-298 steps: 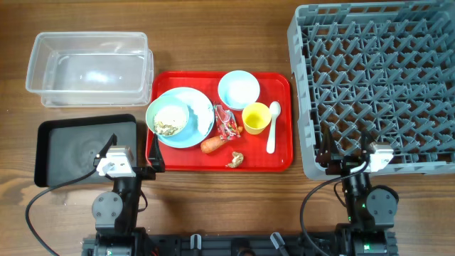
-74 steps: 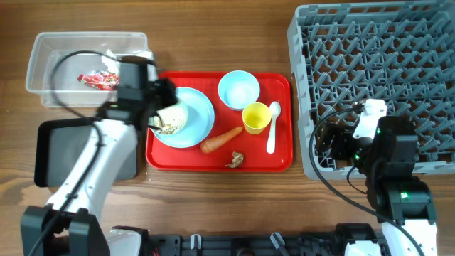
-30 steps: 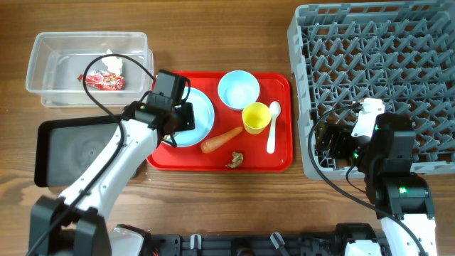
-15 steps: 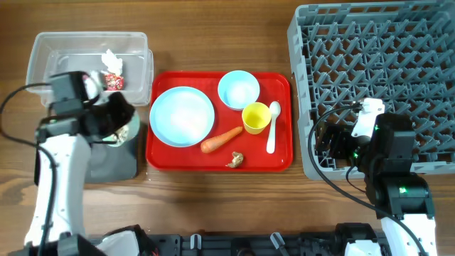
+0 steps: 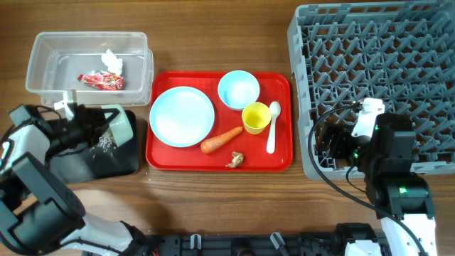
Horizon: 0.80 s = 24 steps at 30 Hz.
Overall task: Sort waste into correct bins and load items into the dishwasher rack
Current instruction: 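Tip the green bowl over the black tray to empty rice and peanuts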
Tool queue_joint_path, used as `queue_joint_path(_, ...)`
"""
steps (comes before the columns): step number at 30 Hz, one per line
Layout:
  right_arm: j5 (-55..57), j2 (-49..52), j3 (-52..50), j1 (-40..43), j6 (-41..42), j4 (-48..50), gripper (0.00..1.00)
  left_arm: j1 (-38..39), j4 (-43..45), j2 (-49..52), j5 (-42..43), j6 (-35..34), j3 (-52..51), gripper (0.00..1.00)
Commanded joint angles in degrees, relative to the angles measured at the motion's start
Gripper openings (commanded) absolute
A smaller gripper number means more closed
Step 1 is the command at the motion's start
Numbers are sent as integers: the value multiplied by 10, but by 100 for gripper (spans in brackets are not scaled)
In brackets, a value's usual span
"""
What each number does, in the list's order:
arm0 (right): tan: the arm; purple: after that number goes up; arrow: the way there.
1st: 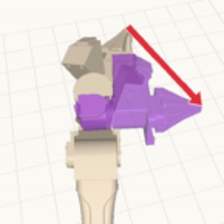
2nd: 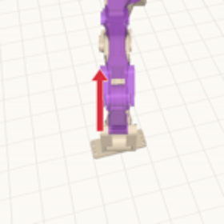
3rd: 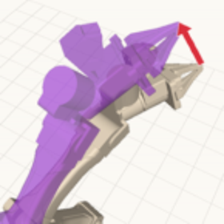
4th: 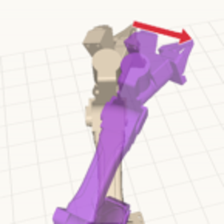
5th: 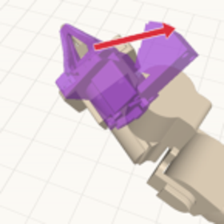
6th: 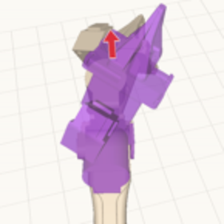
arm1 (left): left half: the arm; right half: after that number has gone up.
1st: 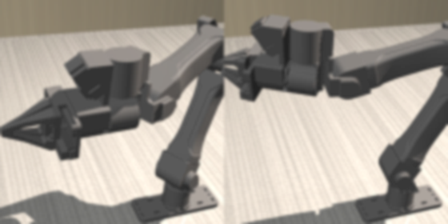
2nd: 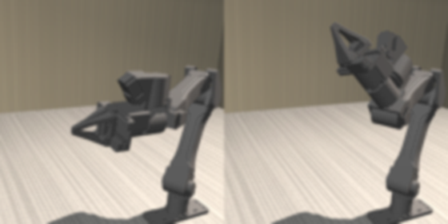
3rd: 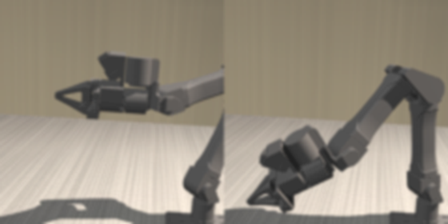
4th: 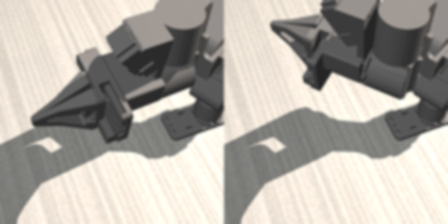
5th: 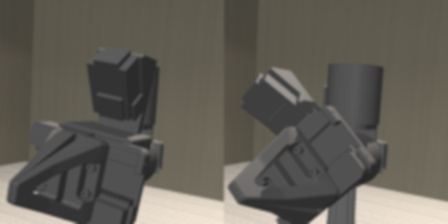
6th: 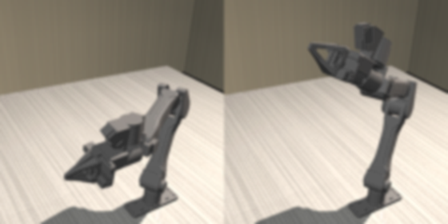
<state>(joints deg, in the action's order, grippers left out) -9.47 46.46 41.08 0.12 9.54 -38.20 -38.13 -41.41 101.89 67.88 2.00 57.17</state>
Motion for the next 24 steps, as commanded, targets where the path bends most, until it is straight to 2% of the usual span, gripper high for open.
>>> queue_joint_path(1,-10,2,16,-3,-4,2,100,-25,-3,17,142,38,-1,4)
queue_joint_path(5,-10,2,16,-3,-3,2,100,-33,-18,17,188,37,-1,4)
queue_joint_path(14,-10,2,16,-3,-4,0,100,-38,-55,17,189,36,-1,4)
queue_joint_path(24,-10,2,16,-3,-4,-1,100,-81,-83,17,189,36,-1,4)
